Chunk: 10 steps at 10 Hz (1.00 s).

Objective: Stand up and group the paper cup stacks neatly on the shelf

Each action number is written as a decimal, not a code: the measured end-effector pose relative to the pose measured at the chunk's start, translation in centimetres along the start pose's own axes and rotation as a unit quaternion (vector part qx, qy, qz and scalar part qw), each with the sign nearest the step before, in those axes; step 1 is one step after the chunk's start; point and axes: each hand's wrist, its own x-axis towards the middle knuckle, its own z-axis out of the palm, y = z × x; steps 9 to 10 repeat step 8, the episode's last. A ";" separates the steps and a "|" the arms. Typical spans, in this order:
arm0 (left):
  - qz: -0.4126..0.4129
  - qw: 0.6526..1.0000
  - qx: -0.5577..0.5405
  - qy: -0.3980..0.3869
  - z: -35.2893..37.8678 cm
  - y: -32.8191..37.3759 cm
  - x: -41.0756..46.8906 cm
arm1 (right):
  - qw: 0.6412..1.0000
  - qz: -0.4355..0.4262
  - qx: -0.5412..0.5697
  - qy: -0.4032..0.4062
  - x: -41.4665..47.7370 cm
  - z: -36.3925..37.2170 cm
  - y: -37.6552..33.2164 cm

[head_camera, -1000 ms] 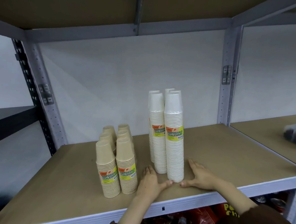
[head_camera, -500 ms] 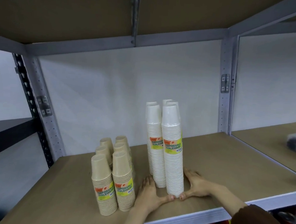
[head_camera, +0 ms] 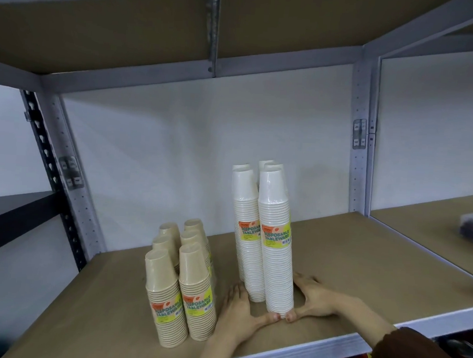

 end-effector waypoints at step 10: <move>-0.021 0.999 0.045 0.023 0.5 0.5 -1.7 | 0.999 0.034 -0.023 0.025 -1.4 1.3 0.5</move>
